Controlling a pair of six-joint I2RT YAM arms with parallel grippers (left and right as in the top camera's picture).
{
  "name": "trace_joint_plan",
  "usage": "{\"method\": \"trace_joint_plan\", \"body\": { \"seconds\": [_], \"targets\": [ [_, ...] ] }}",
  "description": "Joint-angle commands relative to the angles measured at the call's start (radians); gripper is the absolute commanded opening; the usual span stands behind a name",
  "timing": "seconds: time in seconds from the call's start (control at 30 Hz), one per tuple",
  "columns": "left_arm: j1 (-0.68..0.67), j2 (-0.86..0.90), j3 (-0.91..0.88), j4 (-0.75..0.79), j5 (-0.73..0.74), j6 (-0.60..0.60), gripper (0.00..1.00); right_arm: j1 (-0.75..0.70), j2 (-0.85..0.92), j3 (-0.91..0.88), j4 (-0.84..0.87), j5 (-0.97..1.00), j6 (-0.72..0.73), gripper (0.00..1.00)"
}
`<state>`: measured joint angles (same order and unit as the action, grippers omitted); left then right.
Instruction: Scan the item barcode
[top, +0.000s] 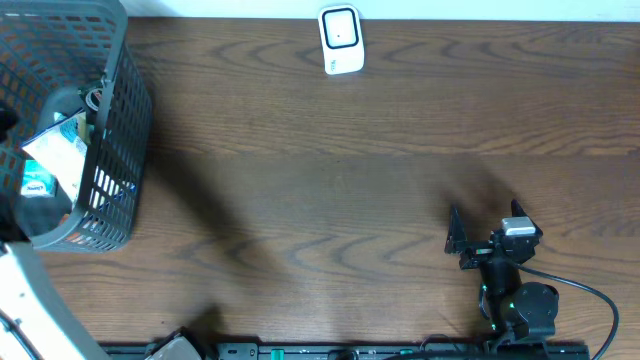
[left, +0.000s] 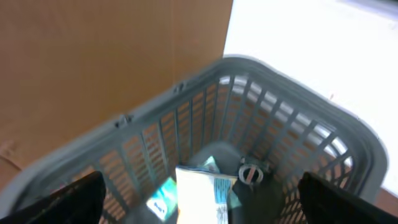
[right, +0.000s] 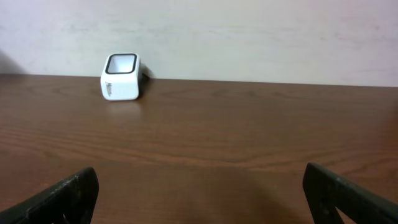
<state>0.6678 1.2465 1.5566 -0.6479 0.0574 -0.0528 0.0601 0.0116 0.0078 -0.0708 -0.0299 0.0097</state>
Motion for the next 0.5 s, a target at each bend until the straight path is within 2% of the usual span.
{"method": "trace_joint_plan", "body": {
  "seconds": [0.0,0.33,0.47],
  "targets": [
    [0.005,0.079,0.005,-0.031,0.014,-0.008,0.98,-0.009,-0.005,-0.002,-0.003,-0.006,-0.003,0.99],
    [-0.001,0.359,0.005,-0.009,0.014,0.002,0.98,-0.009,-0.005,-0.002,-0.003,-0.006,-0.003,0.99],
    [-0.031,0.459,0.005,0.014,0.015,0.058,0.98,-0.009,-0.005,-0.002,-0.003,-0.006,-0.003,0.99]
  ]
}}
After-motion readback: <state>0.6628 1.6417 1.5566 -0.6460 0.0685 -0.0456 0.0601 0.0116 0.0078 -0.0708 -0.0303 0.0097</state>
